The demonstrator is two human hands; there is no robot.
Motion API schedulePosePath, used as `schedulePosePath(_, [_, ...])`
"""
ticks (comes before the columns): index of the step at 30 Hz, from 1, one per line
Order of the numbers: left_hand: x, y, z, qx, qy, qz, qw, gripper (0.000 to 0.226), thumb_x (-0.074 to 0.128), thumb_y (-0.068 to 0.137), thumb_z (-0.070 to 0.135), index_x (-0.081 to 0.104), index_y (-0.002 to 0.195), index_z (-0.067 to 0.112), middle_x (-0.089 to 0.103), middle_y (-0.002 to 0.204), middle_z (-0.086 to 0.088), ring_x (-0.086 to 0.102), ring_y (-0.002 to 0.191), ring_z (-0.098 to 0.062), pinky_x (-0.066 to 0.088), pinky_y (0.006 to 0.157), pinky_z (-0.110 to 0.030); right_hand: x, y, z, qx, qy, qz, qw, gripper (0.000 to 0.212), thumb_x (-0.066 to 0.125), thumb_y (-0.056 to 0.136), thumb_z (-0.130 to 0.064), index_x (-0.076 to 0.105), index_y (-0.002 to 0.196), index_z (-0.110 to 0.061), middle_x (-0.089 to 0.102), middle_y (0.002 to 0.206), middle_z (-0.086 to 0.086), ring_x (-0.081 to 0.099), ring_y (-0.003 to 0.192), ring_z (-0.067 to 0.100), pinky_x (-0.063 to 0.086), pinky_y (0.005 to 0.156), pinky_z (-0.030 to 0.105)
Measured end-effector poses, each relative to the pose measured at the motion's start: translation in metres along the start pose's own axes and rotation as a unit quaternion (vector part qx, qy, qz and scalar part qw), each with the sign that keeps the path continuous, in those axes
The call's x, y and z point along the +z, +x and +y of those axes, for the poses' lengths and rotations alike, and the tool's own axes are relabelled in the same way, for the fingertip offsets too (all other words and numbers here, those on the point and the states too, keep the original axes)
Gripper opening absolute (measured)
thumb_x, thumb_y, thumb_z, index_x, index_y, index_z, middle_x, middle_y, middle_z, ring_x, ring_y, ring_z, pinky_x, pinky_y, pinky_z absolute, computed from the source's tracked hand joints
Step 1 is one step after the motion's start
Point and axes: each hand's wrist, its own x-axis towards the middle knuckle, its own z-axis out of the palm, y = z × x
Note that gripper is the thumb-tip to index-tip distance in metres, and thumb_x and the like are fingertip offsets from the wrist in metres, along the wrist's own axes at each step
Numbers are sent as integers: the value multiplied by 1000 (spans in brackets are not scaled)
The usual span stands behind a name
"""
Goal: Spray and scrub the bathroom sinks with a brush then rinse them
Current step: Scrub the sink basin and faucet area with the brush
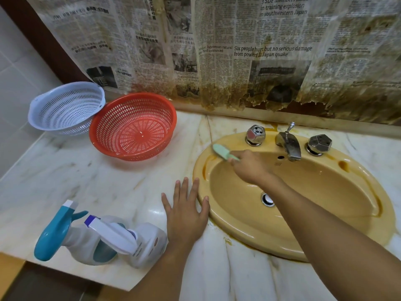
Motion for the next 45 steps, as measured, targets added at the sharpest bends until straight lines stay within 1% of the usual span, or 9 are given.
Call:
schedulePosePath(3, [-1, 0, 1, -5, 1, -3, 1000, 67, 17, 99, 65, 12, 163, 45, 12, 173, 8, -3, 159, -12, -8, 125, -58, 8, -11, -14, -47, -33, -20, 998, 34, 48, 101, -43, 64, 131, -40, 70, 111, 6, 62, 104, 31, 53, 86, 41])
schedulePosePath(9, [-1, 1, 2, -19, 11, 5, 1000, 65, 20, 99, 66, 14, 162, 47, 16, 172, 5, 2, 160, -17, -6, 123, -64, -18, 16, 22, 71, -5, 88, 994, 38, 44, 100, -45, 64, 130, -35, 67, 100, 10, 63, 87, 31, 56, 75, 42])
schedulePosePath(12, [-1, 1, 2, -21, 16, 1, 1000, 66, 19, 99, 66, 13, 162, 48, 14, 172, 5, 0, 160, -16, -7, 123, -64, -8, 9, 14, 25, 25, 42, 998, 32, 49, 102, -39, 67, 128, -34, 68, 94, 7, 63, 81, 27, 50, 66, 35])
schedulePosePath(16, [-2, 1, 3, -23, 12, 0, 1000, 65, 20, 99, 66, 13, 162, 48, 13, 172, 5, -1, 160, -16, -8, 122, -64, 9, -3, -2, -32, 46, -35, 998, 34, 52, 101, -43, 64, 133, -44, 71, 103, 2, 63, 91, 25, 47, 74, 33])
schedulePosePath(22, [-2, 1, 2, -23, 14, -2, 1000, 65, 20, 100, 65, 12, 162, 48, 12, 173, 6, -1, 160, -15, -8, 123, -63, -11, 9, 7, 36, 33, 57, 997, 34, 48, 103, -37, 64, 133, -37, 63, 98, 7, 58, 84, 25, 41, 63, 32])
schedulePosePath(27, [-2, 1, 2, -21, 14, 3, 1000, 65, 20, 99, 65, 15, 162, 48, 15, 172, 5, 0, 160, -16, -6, 123, -64, 10, -6, -9, -72, -8, -62, 995, 32, 51, 100, -48, 65, 128, -45, 71, 116, 1, 63, 103, 26, 52, 88, 39])
schedulePosePath(32, [-4, 0, 2, -22, 9, 0, 1000, 64, 20, 100, 66, 13, 161, 48, 13, 172, 6, -1, 160, -15, -8, 123, -63, -7, 12, 4, 1, -35, 35, 999, 35, 44, 101, -45, 61, 131, -42, 66, 96, 4, 64, 86, 29, 56, 76, 42])
schedulePosePath(38, [-6, 0, 2, -24, 8, -3, 1000, 68, 17, 98, 66, 15, 162, 44, 12, 172, 7, -3, 159, -14, -10, 123, -62, 7, -6, 2, -139, -44, -86, 986, 28, 51, 97, -48, 64, 121, -45, 73, 106, -4, 64, 95, 21, 55, 87, 44])
schedulePosePath(45, [-5, 0, 1, -29, -11, 3, 1000, 66, 16, 100, 64, 21, 162, 41, 13, 172, 10, -2, 159, -10, -11, 124, -59, 0, 1, 8, -65, -49, -13, 997, 39, 48, 99, -51, 57, 137, -46, 70, 109, 3, 64, 90, 26, 56, 81, 44])
